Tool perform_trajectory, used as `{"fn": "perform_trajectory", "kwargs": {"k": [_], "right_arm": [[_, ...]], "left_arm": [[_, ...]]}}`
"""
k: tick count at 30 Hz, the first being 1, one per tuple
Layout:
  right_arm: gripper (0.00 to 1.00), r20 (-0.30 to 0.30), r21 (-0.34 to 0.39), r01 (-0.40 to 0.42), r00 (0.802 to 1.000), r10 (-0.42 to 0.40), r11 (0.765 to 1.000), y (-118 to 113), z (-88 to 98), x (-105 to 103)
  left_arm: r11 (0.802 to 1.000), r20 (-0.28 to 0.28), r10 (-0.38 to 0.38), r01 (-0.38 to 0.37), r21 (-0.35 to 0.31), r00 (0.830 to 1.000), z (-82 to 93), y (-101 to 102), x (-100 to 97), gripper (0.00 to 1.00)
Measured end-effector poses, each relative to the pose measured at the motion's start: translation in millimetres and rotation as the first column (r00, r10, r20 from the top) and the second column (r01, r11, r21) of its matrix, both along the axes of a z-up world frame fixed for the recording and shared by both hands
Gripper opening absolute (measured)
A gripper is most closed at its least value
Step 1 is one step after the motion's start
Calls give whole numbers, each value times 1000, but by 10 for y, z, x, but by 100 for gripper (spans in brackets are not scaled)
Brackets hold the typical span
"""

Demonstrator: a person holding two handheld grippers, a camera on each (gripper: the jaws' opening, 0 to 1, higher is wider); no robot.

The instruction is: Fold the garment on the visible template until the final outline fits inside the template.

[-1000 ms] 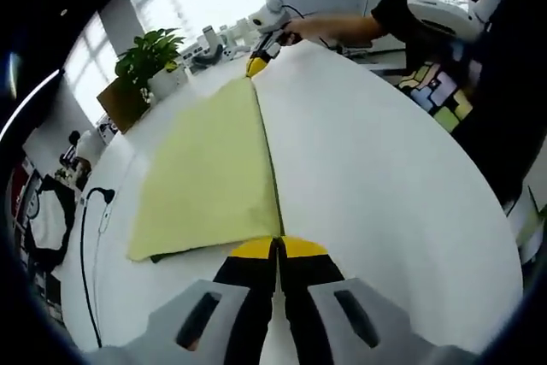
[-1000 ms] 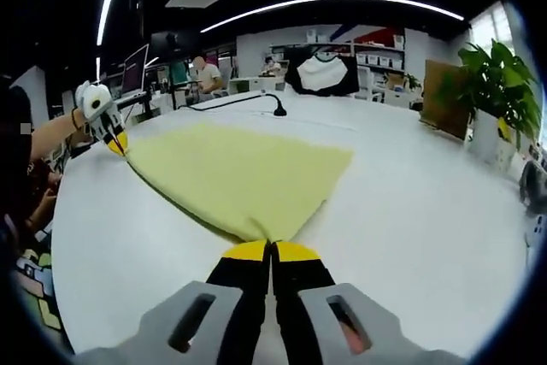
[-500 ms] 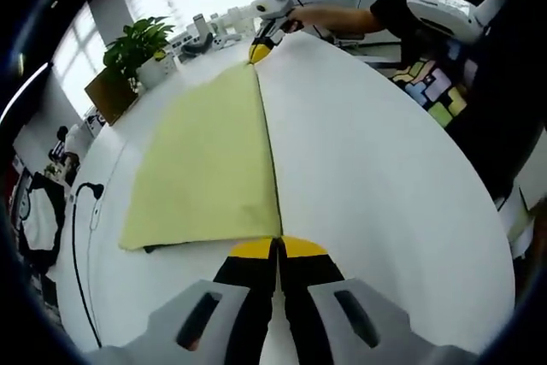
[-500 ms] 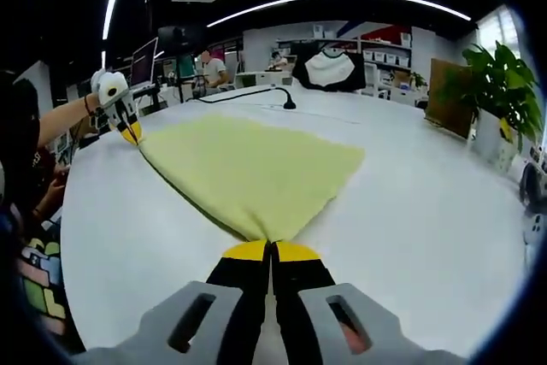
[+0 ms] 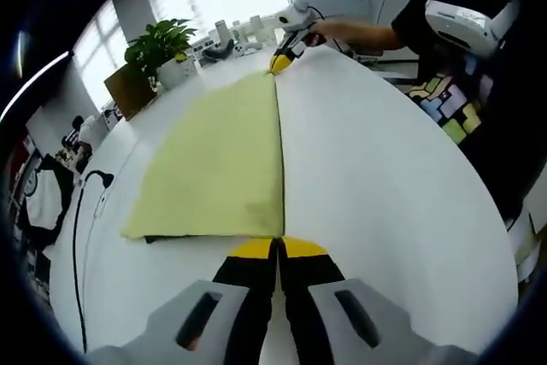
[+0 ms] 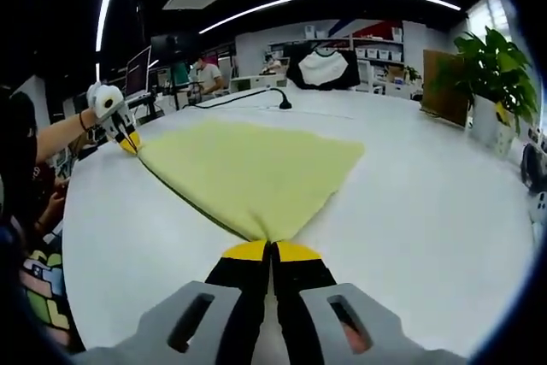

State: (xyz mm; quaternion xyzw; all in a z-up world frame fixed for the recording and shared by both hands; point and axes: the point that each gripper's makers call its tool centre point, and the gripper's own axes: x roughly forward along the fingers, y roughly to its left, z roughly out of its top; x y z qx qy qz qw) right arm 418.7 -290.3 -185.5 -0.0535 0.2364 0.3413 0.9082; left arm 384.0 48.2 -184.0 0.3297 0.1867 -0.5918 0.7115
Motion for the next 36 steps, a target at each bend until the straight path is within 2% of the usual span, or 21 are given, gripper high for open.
{"fn": "perform_trajectory", "kwargs": {"k": [3, 6, 11, 16, 17, 19, 20, 21, 22, 24, 25, 26, 27, 28, 29, 30, 31, 32, 33, 34, 36], "right_arm": [[0, -2, 15, 9, 1000, -9, 1000, -21, 5, 2], [0, 24, 23, 9, 1000, -10, 1000, -42, 61, -26], [0, 52, 26, 42, 998, -44, 999, -122, 109, -24], [0, 106, 45, 83, 991, -87, 996, -191, 227, -27], [0, 128, 50, 94, 987, -100, 994, -208, 273, -31], [0, 159, 54, 116, 979, -123, 992, -236, 336, -44], [0, 173, 54, 126, 976, -134, 991, -249, 361, -45], [0, 193, 53, 141, 970, -149, 989, -267, 393, -47], [0, 200, 52, 145, 968, -152, 988, -270, 406, -53], [0, 226, 62, 165, 958, -175, 984, -293, 462, -62], [0, 231, 62, 168, 956, -178, 984, -298, 476, -74], [0, 235, 63, 172, 955, -182, 983, -304, 490, -87], [0, 249, 72, 183, 948, -196, 980, -317, 530, -104], [0, 261, 79, 189, 944, -203, 979, -325, 559, -115], [0, 269, 83, 196, 940, -211, 977, -336, 584, -139], [0, 278, 87, 204, 935, -220, 975, -346, 605, -150], [0, 288, 94, 213, 929, -232, 972, -359, 632, -169], [0, 297, 98, 220, 924, -239, 971, -365, 656, -198], [0, 302, 100, 222, 922, -242, 970, -367, 671, -218], [0, 308, 103, 226, 919, -247, 969, -368, 690, -237], [0, 327, 110, 231, 910, -255, 967, -360, 742, -290]], "left_arm": [[998, 1, 49, -49, -35, 999, 39, 14, 10, 1], [991, -11, 90, -90, -102, 996, 141, 10, 27, 2], [984, 3, 155, -154, -86, 988, 126, 138, 68, 1], [948, 0, 271, -267, -175, 963, 254, 176, 67, 1], [926, -13, 316, -312, -214, 949, 305, 175, 71, 1], [900, -20, 349, -341, -271, 937, 386, 161, 53, 1], [901, -3, 342, -328, -285, 940, 408, 147, 29, 1], [915, 7, 302, -288, -282, 953, 389, 113, -59, 1], [910, 4, 316, -302, -282, 949, 383, 119, -69, 1], [869, 19, 389, -360, -341, 921, 475, 132, 5, 1], [836, -7, 415, -384, -392, 910, 550, 124, 3, 1], [815, -25, 434, -404, -416, 901, 591, 129, -2, 1], [798, -1, 477, -434, -419, 879, 629, 172, 14, 1], [790, 28, 507, -451, -415, 862, 652, 199, 25, 1], [772, 36, 531, -465, -433, 847, 697, 196, 10, 1], [745, 3, 548, -487, -456, 837, 722, 170, -18, 1], [706, -34, 577, -519, -482, 816, 760, 160, -38, 1], [688, -45, 596, -539, -486, 802, 779, 160, -58, 1], [687, -30, 604, -540, -485, 796, 800, 153, -82, 1], [671, -14, 622, -542, -505, 783, 866, 142, -116, 1], [594, -81, 649, -570, -568, 757, 995, 119, -182, 1]]}}
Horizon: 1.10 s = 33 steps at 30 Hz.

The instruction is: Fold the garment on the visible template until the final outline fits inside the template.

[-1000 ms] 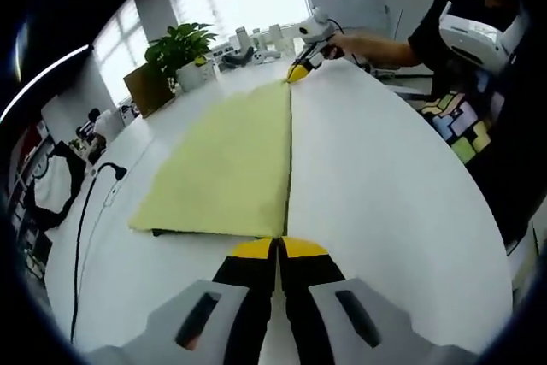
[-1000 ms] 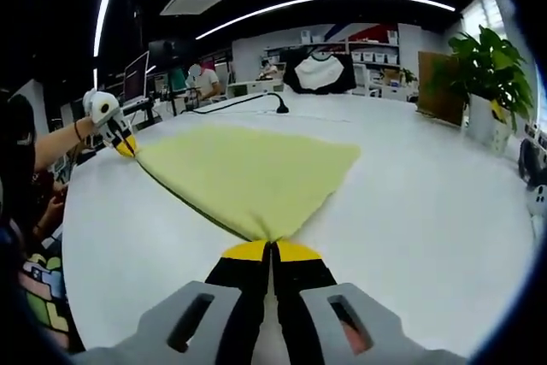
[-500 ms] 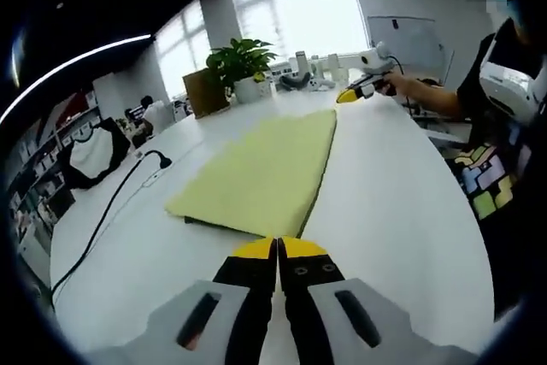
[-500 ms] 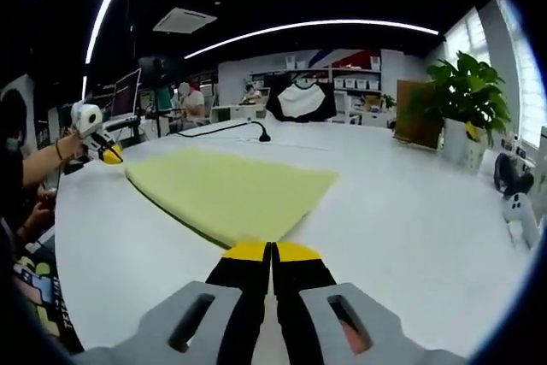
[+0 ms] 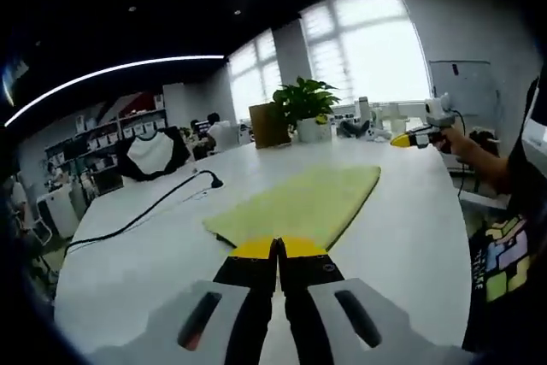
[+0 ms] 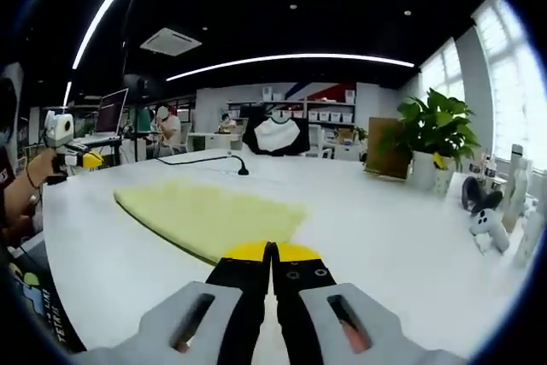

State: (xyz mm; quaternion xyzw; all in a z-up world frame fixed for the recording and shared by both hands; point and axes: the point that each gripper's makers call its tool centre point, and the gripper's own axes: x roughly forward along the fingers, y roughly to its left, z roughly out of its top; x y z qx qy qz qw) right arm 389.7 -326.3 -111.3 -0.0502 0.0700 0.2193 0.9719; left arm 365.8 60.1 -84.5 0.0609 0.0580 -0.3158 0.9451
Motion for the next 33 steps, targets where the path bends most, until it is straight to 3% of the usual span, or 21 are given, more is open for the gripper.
{"fn": "perform_trajectory", "kwargs": {"k": [1, 2, 4, 5, 7, 16, 19, 21, 22, 23, 27, 29, 31, 33], "right_arm": [[0, 14, 5, 8, 1000, -8, 1000, -3, 47, -28], [0, 22, 52, 72, 997, -73, 996, -79, 97, -18], [0, -22, 53, 57, 998, -56, 997, -65, 79, -100], [0, -24, 124, 96, 995, -94, 988, -87, 129, -128], [0, -3, 87, 81, 997, -81, 993, -70, 181, -195], [0, 35, 96, 62, 997, -65, 993, 7, 338, -442], [0, 59, 66, 61, 996, -65, 996, 4, 417, -504], [0, 63, 80, 50, 996, -55, 996, 2, 469, -554], [0, 65, 82, 46, 997, -52, 996, 10, 482, -583], [0, 68, 82, 48, 996, -54, 995, 9, 486, -602], [0, 54, 89, 42, 997, -47, 995, 8, 458, -680], [5, 58, 73, 30, 998, -34, 997, 32, 451, -695], [9, 62, 61, 22, 998, -26, 998, 54, 446, -696], [15, 59, 54, 18, 998, -21, 998, 58, 428, -694]], "left_arm": [[999, -3, 11, -11, -35, 1000, 48, -3, -28, 1], [997, 6, 23, -23, -68, 1000, 109, 1, -50, 1], [991, 56, 56, -49, -125, 997, 265, 33, -114, 1], [986, 66, 70, -59, -157, 995, 320, 46, -144, 1], [971, 45, 66, -54, -232, 997, 407, 28, -259, 1], [962, 123, 184, -153, -228, 975, 600, 197, -634, 3], [950, 108, 232, -201, -237, 967, 597, 305, -695, 4], [964, 122, 231, -210, -163, 965, 579, 353, -720, 5], [959, 118, 244, -221, -176, 963, 590, 369, -721, 5], [941, 123, 293, -263, -214, 948, 640, 459, -723, 6], [937, 126, 311, -281, -209, 942, 669, 533, -807, 12], [930, 140, 332, -299, -216, 933, 697, 581, -859, 18], [908, 179, 384, -335, -252, 906, 766, 622, -922, 21], [906, 166, 392, -347, -243, 905, 752, 622, -971, 22]]}}
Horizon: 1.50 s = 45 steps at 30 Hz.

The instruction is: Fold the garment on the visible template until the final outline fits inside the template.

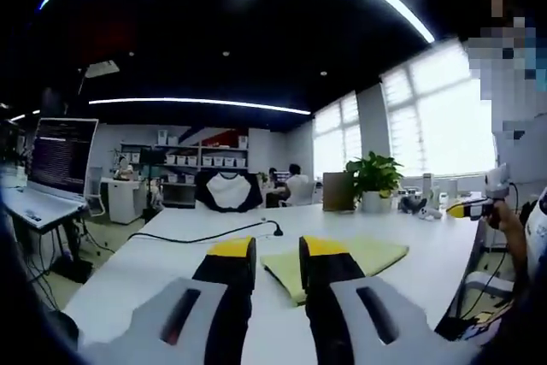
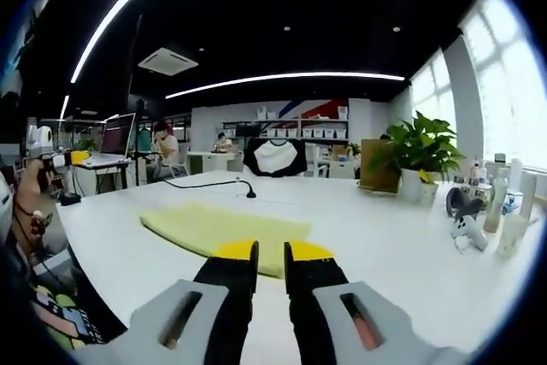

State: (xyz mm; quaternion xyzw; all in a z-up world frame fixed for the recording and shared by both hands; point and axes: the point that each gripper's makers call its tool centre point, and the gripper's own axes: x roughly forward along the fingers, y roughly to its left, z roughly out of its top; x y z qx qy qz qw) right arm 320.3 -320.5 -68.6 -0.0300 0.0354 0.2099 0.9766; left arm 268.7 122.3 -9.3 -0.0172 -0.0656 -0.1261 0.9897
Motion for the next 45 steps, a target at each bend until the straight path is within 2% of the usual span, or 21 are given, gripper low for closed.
{"fn": "perform_trajectory", "kwargs": {"k": [5, 9, 11, 12, 14, 16, 17, 19, 22, 24, 27, 33, 45], "right_arm": [[33, 11, -35, 36, 999, -36, 999, -112, -3, 15], [58, 41, -5, 86, 995, -86, 996, -260, 78, 29], [63, 49, -2, 105, 993, -104, 995, -309, 97, 30], [70, 62, -1, 116, 991, -116, 993, -328, 114, 41], [83, 78, -1, 125, 989, -125, 992, -338, 136, 53], [96, 77, -6, 126, 989, -125, 992, -333, 133, 61], [99, 56, -12, 137, 989, -136, 990, -344, 101, 72], [99, 52, -35, 134, 990, -132, 990, -318, 62, 69], [99, 19, -56, 123, 992, -122, 991, -291, -12, 75], [99, 7, -65, 106, 994, -106, 992, -267, -53, 83], [99, -18, -90, 101, 995, -103, 991, -267, -113, 94], [99, -8, -102, 111, 994, -112, 989, -311, -83, 100], [99, 19, -105, 116, 993, -115, 988, -350, -42, 91]], "left_arm": [[999, 7, 43, -43, 17, 999, 35, 16, -32, 46], [996, -10, 85, -85, 6, 996, 7, 74, -12, 70], [994, -23, 111, -111, 6, 994, -16, 119, 2, 86], [993, -17, 122, -122, 5, 992, -8, 136, 1, 94], [992, 7, 128, -128, -14, 992, 52, 152, -28, 99], [994, 25, 112, -112, -7, 993, 102, 112, -69, 100], [993, 27, 113, -113, 16, 993, 110, 96, -84, 100], [991, 30, 125, -126, 43, 992, 117, 91, -96, 100], [991, 46, 131, -133, 36, 990, 149, 106, -105, 100], [989, 0, 141, -141, 54, 990, 67, 138, -100, 100], [987, -20, 144, -142, 78, 989, 15, 148, -75, 100], [987, -83, 131, -123, 100, 988, -116, 156, -29, 100], [983, -59, 171, -167, 74, 983, -71, 264, -41, 100]]}}
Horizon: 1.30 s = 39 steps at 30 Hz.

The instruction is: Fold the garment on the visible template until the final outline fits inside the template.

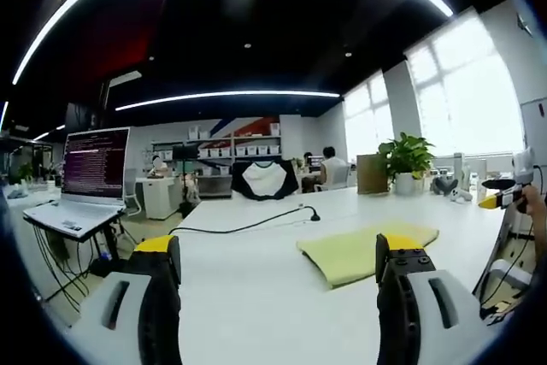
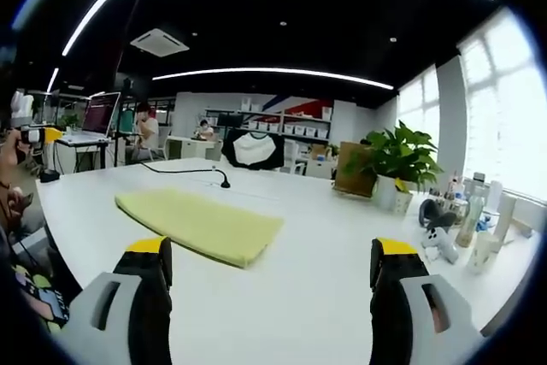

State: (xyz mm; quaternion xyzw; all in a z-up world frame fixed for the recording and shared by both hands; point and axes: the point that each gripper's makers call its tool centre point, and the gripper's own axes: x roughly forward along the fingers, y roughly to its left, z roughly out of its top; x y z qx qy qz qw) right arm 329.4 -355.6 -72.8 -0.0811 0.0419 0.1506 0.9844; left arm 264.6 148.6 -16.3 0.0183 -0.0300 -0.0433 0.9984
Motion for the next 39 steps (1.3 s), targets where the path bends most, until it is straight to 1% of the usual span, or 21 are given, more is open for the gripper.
{"fn": "perform_trajectory", "kwargs": {"k": [4, 11, 15, 20, 22, 25, 27, 31, 35, 39], "right_arm": [[99, 17, -10, 0, 1000, 0, 1000, -5, 29, -5], [99, 5, -10, -1, 1000, 1, 1000, 2, 12, -17], [99, -1, -26, -6, 1000, 6, 1000, 16, 0, -22], [99, 4, -22, -18, 1000, 18, 1000, 32, 28, -39], [99, 10, -11, -14, 1000, 14, 1000, -3, 52, -38], [99, 8, 3, 0, 1000, 0, 1000, -46, 48, -29], [99, 5, 3, 2, 1000, -2, 1000, -53, 45, -35], [99, 13, 4, 2, 1000, -2, 1000, -49, 68, -42], [99, 5, 2, -1, 1000, 1, 1000, -37, 54, -41], [99, 2, 2, -4, 1000, 4, 1000, -27, 44, -43]], "left_arm": [[1000, 16, -10, 11, -14, 1000, 30, -22, 0, 100], [1000, 15, -14, 14, -1, 1000, 32, -44, 2, 100], [1000, 17, -18, 18, 5, 1000, 40, -57, -6, 100], [1000, 14, -11, 11, 7, 1000, 45, -37, 0, 100], [1000, 13, -11, 10, 12, 1000, 51, -37, -2, 100], [1000, 21, -5, 5, 3, 1000, 78, -9, -12, 100], [1000, 25, 1, -1, 4, 1000, 84, 4, -10, 100], [1000, 13, -4, 4, 5, 1000, 60, 3, 2, 100], [1000, 17, -7, 7, 0, 1000, 66, -2, 6, 100], [1000, 11, -4, 4, -3, 1000, 47, 7, 17, 100]]}}
